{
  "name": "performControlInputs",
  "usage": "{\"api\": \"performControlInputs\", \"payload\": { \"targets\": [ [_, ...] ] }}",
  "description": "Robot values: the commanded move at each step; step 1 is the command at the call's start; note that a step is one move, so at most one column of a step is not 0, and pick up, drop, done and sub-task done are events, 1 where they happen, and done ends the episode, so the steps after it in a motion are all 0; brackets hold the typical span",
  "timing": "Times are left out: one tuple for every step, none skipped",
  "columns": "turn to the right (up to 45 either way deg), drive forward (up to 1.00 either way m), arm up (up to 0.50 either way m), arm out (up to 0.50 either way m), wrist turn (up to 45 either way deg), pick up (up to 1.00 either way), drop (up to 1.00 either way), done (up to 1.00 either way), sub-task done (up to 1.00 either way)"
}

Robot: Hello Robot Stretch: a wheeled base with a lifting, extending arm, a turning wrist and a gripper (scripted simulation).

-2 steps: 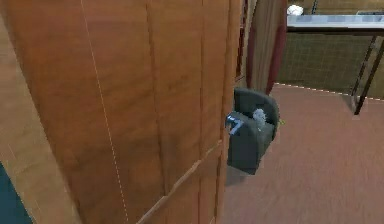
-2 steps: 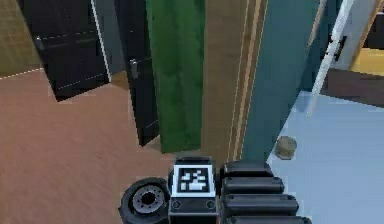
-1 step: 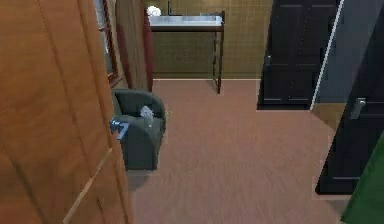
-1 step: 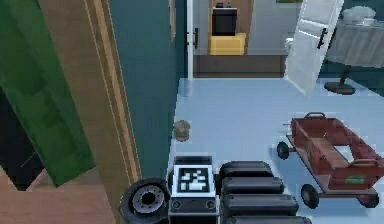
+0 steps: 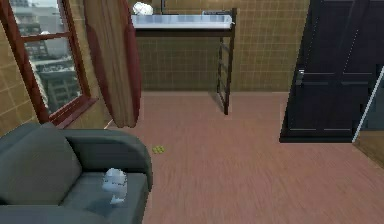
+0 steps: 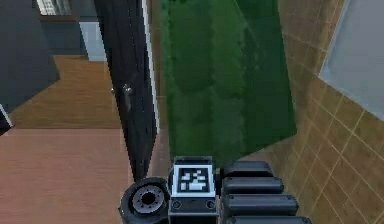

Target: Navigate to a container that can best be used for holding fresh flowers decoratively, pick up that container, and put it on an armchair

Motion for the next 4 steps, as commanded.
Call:
{"api": "performControlInputs", "payload": {
  "targets": [
    [0.0,1.00,0.00,0.00,0.0,0.00,0.00,0.00,0.00],
    [21.0,0.00,0.00,0.00,0.0,0.00,0.00,0.00,0.00],
    [0.0,0.05,0.00,0.00,0.0,0.00,0.00,0.00,0.00],
    [-45.0,0.00,0.00,0.00,0.0,0.00,0.00,0.00,0.00]
  ]
}}
